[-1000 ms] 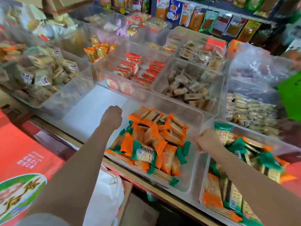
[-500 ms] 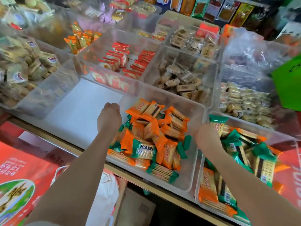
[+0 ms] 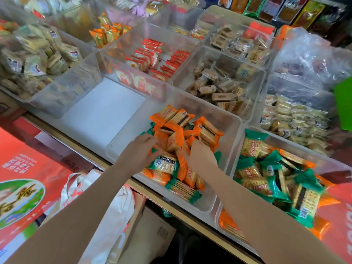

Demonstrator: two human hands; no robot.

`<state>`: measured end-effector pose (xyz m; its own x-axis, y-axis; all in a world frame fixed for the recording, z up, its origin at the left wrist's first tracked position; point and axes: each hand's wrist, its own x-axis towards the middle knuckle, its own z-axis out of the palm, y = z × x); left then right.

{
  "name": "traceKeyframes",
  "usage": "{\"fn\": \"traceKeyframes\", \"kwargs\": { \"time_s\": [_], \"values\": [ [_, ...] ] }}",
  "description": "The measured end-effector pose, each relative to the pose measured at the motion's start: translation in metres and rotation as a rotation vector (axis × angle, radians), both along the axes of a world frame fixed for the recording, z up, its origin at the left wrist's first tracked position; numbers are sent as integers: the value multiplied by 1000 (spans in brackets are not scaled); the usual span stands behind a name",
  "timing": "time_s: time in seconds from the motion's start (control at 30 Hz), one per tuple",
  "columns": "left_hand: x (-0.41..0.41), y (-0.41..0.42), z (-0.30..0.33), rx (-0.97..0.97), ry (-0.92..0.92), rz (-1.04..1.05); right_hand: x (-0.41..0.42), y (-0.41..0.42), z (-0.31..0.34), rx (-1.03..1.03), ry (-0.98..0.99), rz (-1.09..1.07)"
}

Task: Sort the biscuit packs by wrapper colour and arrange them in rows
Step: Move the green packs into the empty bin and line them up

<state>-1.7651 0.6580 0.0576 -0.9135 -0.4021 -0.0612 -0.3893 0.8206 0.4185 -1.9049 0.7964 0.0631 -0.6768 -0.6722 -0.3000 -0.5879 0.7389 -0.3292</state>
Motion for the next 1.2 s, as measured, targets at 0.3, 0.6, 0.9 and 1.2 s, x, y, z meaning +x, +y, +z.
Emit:
{"fn": "traceKeyframes", "kwargs": {
  "time_s": [0.3,0.6,0.9,1.2],
  "values": [
    [-12,7,9,-292,-362,-145,-10,13,25,-172,-125,2],
    [-36,2,34,237,-476,128,-28,74,45,-353,-285,-248],
    [-35,25,32,-57,-563,87,-20,83,38,-475,-323,-343],
    [-35,86,87,232,125,260,-37,171,60,-599,-301,-600]
  ]
}}
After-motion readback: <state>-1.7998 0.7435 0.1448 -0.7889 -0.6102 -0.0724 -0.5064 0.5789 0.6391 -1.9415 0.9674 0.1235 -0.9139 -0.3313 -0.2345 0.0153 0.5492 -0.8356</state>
